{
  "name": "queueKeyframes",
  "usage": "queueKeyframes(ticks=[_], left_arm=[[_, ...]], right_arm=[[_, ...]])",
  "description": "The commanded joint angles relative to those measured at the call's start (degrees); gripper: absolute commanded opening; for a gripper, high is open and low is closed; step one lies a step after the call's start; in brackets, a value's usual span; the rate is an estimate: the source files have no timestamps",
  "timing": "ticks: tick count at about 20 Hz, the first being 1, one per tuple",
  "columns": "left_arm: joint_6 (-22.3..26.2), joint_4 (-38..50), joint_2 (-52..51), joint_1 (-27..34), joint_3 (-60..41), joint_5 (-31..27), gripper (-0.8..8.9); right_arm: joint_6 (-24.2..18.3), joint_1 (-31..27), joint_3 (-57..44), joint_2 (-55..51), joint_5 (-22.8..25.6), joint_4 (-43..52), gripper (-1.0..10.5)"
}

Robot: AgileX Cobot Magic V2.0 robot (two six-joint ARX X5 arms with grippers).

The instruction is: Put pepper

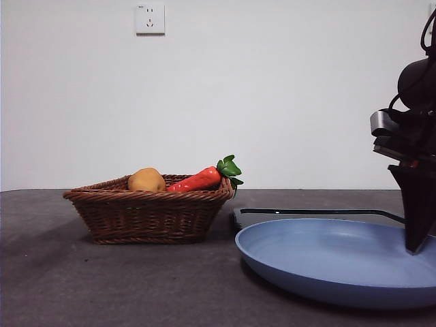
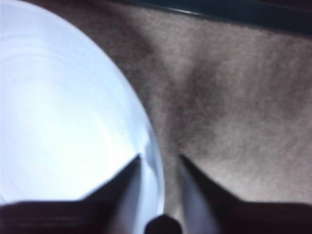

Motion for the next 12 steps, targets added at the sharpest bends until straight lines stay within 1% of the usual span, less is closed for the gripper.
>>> queueKeyframes(ticks=[1, 3, 5, 9, 10, 12], left_arm=[[-0.4, 0.7, 0.1, 0.0, 1.0, 0.2, 3.26], [-0.4, 0.7, 0.2, 0.0, 1.0, 0.2, 3.26], [-1.5, 0.9, 0.5, 0.0, 1.0, 0.0, 3.26], [-2.2, 3.7, 3.6, -1.9, 1.1, -0.3, 3.26], [-3.1, 5.0, 5.0, -2.8, 1.2, -1.3, 3.26], [-3.8, 7.0, 8.9, -6.1, 2.7, -5.1, 3.26]], right_arm=[[-0.4, 0.0, 0.8, 1.2, 0.0, 0.0, 0.0], [-0.4, 0.0, 0.8, 1.2, 0.1, -0.1, 0.0], [-0.2, 0.0, 0.8, 0.7, -0.1, -1.0, 0.0], [0.3, 0.0, 0.8, -5.1, -0.1, -4.6, 0.0], [0.6, -0.3, 0.8, -7.5, -0.1, -5.2, 0.0], [1.3, -1.0, 0.9, -13.1, -0.1, -6.0, 0.0]])
